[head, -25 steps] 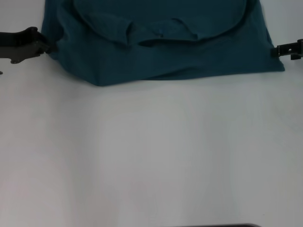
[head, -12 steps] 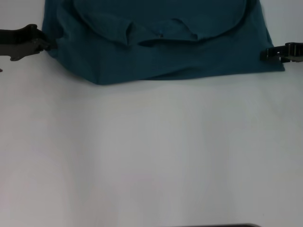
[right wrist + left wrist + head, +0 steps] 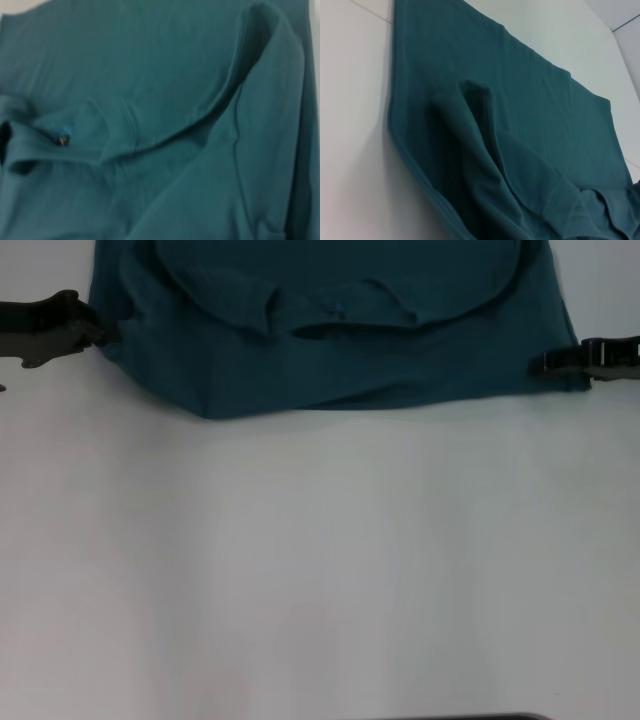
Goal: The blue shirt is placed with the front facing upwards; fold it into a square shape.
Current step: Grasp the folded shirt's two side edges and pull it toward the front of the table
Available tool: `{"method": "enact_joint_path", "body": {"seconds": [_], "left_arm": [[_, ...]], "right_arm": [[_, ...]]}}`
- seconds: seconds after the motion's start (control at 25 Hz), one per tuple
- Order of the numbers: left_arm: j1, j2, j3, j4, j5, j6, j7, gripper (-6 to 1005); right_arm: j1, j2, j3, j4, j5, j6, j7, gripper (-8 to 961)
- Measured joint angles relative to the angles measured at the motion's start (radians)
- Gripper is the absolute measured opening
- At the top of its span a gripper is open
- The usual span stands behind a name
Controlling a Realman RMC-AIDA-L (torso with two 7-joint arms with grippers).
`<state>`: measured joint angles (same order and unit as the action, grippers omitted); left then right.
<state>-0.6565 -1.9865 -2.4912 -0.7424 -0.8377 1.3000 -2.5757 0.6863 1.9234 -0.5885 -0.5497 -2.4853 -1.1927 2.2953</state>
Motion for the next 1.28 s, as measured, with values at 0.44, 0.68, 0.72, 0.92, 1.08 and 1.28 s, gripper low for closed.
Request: {"method": "enact_joint_path", "body": {"seconds": [0.44, 0.68, 0.72, 0.92, 1.08, 1.28], "left_arm": [[0.003, 0.002, 0.000, 0.005, -0.012, 0.000, 0.000, 21], [-0.001, 0.003, 0.000, 0.004, -0.012, -0.002, 0.000, 22], [-0.001, 0.003, 0.000, 0.005, -0.012, -0.002, 0.000, 22], [-0.001, 0.003, 0.000, 0.006, -0.012, -0.002, 0.000, 22], [0.001, 0.002, 0.000, 0.005, -0.012, -0.002, 0.000, 23], [0.003, 0.001, 0.000, 0.002, -0.012, -0.002, 0.000, 23]], "right_arm": [[-0.026, -0.010, 0.016, -0.043, 0.024, -0.021, 0.020, 686], [-0.022, -0.018, 0.012, -0.036, 0.008, -0.013, 0.026, 422], [-0.022, -0.018, 0.012, -0.036, 0.007, -0.011, 0.027, 373], [-0.025, -0.018, 0.016, -0.041, 0.011, -0.010, 0.027, 175], [-0.026, -0.018, 0.013, -0.041, 0.009, -0.011, 0.027, 53], [-0.022, -0.018, 0.011, -0.036, 0.007, -0.016, 0.027, 7]]}}
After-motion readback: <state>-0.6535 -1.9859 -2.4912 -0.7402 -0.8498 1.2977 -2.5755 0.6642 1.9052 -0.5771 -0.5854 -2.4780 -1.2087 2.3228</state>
